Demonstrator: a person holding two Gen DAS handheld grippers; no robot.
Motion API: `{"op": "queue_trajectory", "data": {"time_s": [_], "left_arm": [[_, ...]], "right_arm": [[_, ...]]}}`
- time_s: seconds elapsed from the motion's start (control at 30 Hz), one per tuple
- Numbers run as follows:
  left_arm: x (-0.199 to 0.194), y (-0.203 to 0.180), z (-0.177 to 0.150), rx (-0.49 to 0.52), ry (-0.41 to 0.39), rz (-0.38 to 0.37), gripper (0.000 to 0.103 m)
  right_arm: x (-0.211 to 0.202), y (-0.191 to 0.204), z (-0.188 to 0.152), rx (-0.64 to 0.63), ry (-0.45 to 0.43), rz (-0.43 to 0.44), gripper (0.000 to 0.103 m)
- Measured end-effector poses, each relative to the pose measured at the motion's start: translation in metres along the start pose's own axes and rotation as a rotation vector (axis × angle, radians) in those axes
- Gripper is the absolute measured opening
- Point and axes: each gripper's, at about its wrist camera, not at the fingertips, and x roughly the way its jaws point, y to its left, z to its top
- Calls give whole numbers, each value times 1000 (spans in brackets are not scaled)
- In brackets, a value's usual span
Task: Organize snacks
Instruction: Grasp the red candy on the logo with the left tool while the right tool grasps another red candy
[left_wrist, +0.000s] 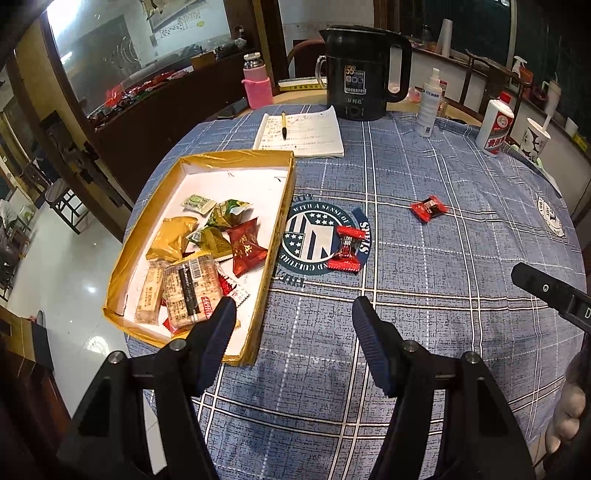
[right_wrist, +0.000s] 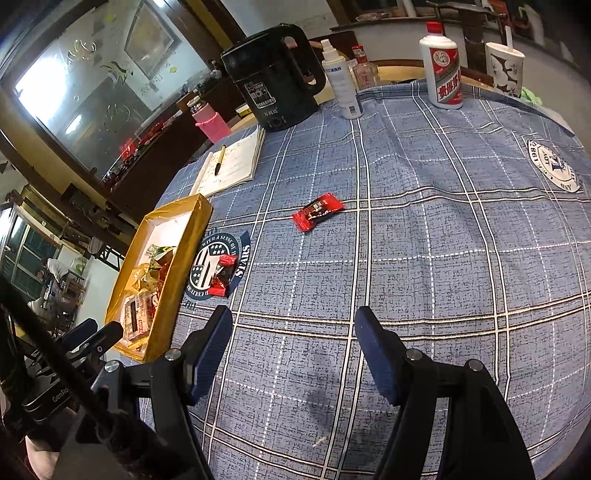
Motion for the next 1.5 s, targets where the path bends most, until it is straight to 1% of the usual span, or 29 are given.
{"op": "queue_trajectory", "data": {"time_s": [0.13, 0.2, 0.3, 0.4, 0.57, 0.67, 0.8, 0.87, 0.93, 1.0, 1.07, 1.13, 1.17, 1.2, 1.33, 1.5], "left_arm": [[10, 7, -1, -29, 27, -42, 66], [17, 14, -3, -52, 45, -92, 66], [24, 18, -6, -60, 55, -151, 66], [30, 21, -8, -46, 59, -189, 66], [41, 31, -7, -37, 77, -238, 66], [46, 40, -4, -53, 86, -279, 66], [50, 45, 5, -58, 85, -327, 66], [52, 43, 9, -49, 82, -354, 61], [55, 41, 13, -35, 88, -367, 44], [62, 35, 18, -16, 102, -386, 37], [69, 29, 23, -2, 109, -394, 37], [75, 23, 28, 10, 115, -408, 37], [79, 20, 31, 13, 120, -418, 37], [84, 16, 34, 13, 129, -429, 37], [104, 3, 44, 29, 159, -449, 37], [133, -17, 54, 83, 180, -410, 37]], "right_arm": [[9, -3, 0, 5, 17, -10, 69], [15, -4, 2, 12, 24, -22, 69], [27, -7, 10, 7, 29, -55, 69], [47, -9, 26, 6, 42, -76, 69], [96, -15, 64, 67, 88, -85, 69], [124, -16, 83, 98, 104, -127, 69], [150, -13, 97, 120, 137, -180, 69], [160, -10, 99, 124, 151, -209, 69], [166, -6, 98, 116, 156, -235, 69], [171, -2, 98, 114, 160, -266, 63], [174, 2, 99, 93, 150, -312, 55], [175, 5, 100, 77, 143, -339, 40], [175, 6, 101, 64, 139, -359, 24], [175, 6, 101, 54, 137, -368, 23], [169, 1, 98, 42, 132, -341, 20], [144, -14, 83, 73, 125, -286, 19]]}}
